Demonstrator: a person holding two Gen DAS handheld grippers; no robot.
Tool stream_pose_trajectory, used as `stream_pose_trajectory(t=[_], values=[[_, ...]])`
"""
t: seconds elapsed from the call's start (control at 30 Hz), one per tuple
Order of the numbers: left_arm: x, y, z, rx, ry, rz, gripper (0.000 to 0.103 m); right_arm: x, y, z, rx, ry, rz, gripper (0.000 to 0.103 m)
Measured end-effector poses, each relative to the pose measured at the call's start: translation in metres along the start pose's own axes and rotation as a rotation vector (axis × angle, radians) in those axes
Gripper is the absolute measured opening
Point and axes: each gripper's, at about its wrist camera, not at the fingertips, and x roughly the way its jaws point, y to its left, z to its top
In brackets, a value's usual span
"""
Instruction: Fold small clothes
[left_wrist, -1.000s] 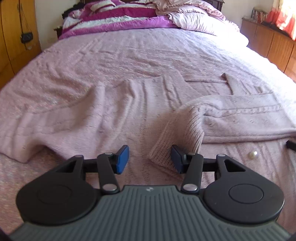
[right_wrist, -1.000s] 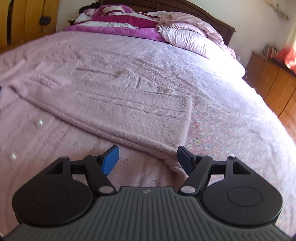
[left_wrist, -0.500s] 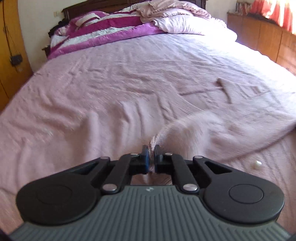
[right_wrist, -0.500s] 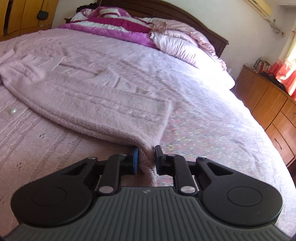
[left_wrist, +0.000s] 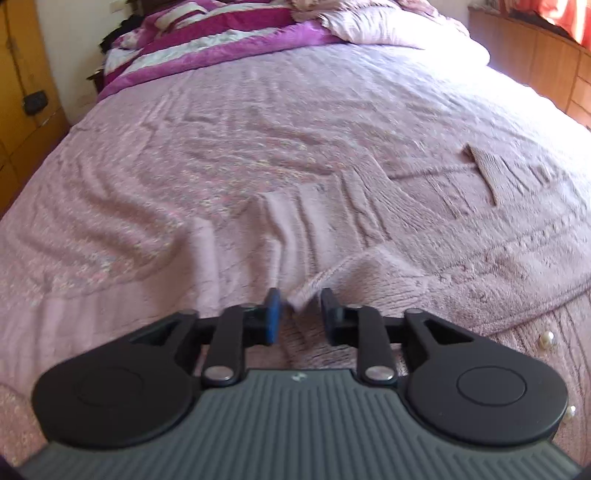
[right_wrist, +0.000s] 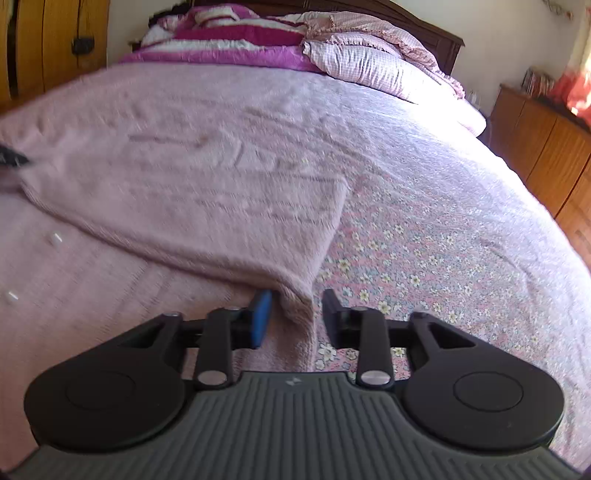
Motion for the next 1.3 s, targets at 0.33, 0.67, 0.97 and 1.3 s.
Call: stream_pose_trajectory(t=[0.33,0.67,0.97,1.3], values=[[-0.034,0.000,-0.012,-0.080,-0.014,-0.125,0.054,0.008,0.017,0.011,0.000,-0.041,0.030,0.056],[-0.001,-0.008,-0.027,0.018,0.029,0.093,0.070,0.044,0.019,-0.010,-0.033,0.017,-0.030,0.064],[-0.007,0.004,-0.010,-0.115,-0.033,-0.083,0.067,0.027,-0.006,0.006,0.163,-0.027,0.075,0.065],[0.020,-0.004,-0.011,-0.130,-0.039,-0.006,0.041,0.090,-0.039,0.037,0.342,-0.016,0.025,0.066]])
